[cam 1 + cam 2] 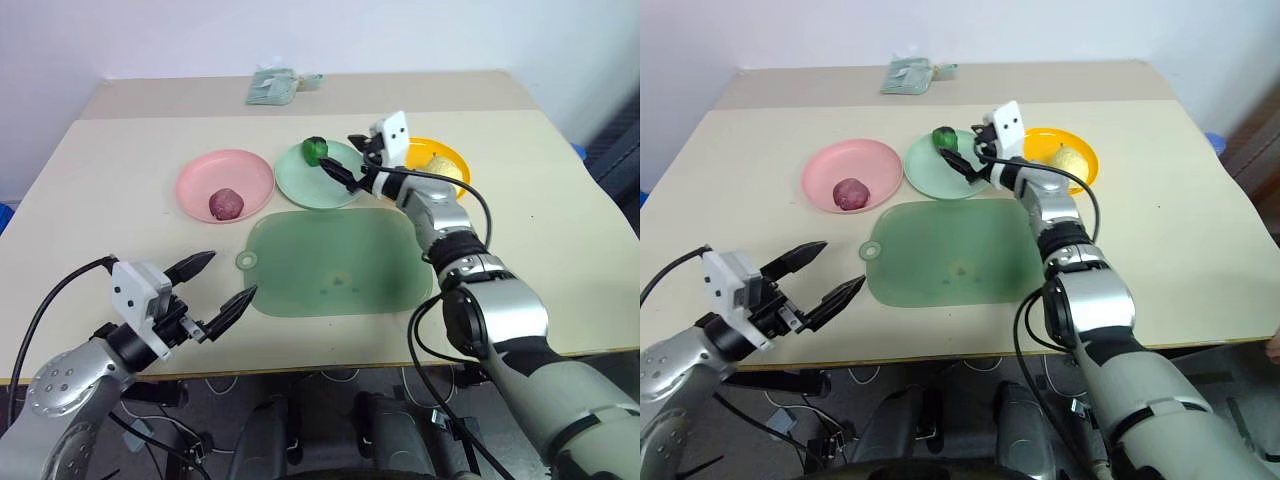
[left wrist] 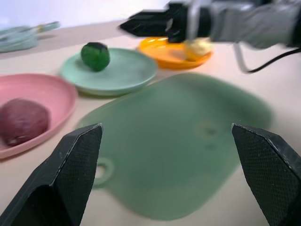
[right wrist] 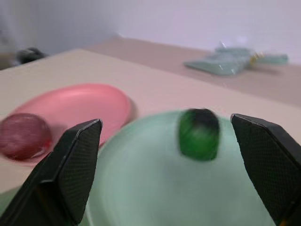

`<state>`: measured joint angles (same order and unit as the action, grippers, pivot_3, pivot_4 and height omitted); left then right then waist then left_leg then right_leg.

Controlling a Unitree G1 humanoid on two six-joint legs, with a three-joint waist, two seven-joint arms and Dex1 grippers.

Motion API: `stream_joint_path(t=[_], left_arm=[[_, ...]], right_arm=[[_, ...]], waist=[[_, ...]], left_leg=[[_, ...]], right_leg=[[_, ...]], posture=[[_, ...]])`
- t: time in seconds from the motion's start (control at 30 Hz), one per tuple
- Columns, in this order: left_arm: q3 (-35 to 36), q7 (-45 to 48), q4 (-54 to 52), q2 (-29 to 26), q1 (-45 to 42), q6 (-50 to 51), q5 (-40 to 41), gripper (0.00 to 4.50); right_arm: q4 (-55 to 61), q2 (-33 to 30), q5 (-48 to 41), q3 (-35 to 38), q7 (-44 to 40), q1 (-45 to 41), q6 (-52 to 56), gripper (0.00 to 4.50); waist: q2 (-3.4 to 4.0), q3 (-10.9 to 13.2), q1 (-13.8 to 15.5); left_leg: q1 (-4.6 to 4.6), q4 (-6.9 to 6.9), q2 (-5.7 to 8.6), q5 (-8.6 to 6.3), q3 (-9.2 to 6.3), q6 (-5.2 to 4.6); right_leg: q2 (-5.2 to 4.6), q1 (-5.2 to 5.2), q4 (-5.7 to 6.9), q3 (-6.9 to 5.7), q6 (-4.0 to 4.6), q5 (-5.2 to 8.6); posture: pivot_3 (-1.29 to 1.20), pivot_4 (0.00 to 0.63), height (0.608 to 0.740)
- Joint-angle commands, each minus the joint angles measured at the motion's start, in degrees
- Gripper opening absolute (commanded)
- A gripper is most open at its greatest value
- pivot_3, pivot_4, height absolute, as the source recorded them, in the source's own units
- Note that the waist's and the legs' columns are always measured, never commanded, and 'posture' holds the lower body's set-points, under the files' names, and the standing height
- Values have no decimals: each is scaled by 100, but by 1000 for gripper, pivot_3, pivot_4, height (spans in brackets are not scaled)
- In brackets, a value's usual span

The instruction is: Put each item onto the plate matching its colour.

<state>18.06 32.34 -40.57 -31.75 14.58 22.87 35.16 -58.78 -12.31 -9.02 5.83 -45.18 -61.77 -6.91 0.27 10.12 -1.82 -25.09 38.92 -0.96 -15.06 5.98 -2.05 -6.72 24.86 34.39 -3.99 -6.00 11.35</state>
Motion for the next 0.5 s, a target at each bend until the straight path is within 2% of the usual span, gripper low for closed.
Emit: stream_joint_path(t=[0.03, 0.17, 0.27, 0.37, 0.5], left_arm=[[-4, -204, 428, 129, -405, -273, -274, 4500], [49, -84, 655, 87, -544, -282, -228, 4500], [114, 136, 660, -30, -522, -286, -122, 4500], [149, 467, 704, -113, -500, -304, 97, 4500], [94, 866, 841, -228, -555, -322, 221, 4500]], right_arm=[[2410, -526, -260, -89, -408, 1147, 706, 4474], [4469, -1077, -625, -17, -498, 2490, 1719, 4474], [5761, -1607, -909, 307, -385, 3560, 2483, 4474], [6521, -1958, -1137, 632, -265, 4329, 2917, 4474], [7084, -2234, -1304, 939, -93, 4950, 3206, 4474]], waist=[[-1, -1, 96], [0, 0, 85], [-1, -1, 98], [-1, -1, 108], [-2, -1, 106]], left_leg=[[0, 0, 0, 0, -2, 0], [0, 0, -2, 0, 4, 0], [0, 0, -5, -2, 6, -1], [0, 1, -6, -21, 5, -32], [1, 3, -6, -22, 4, -34]], right_leg=[[0, -1, -1, 0, -5, -3], [-3, 6, 1, 0, -6, -3], [-4, 10, 3, 0, -4, -2], [-5, 10, 0, 0, 10, 6], [-5, 10, -3, 0, 11, 6]], posture=[[0, 150, 740], [0, 150, 740], [0, 150, 740], [0, 150, 740], [0, 150, 740]])
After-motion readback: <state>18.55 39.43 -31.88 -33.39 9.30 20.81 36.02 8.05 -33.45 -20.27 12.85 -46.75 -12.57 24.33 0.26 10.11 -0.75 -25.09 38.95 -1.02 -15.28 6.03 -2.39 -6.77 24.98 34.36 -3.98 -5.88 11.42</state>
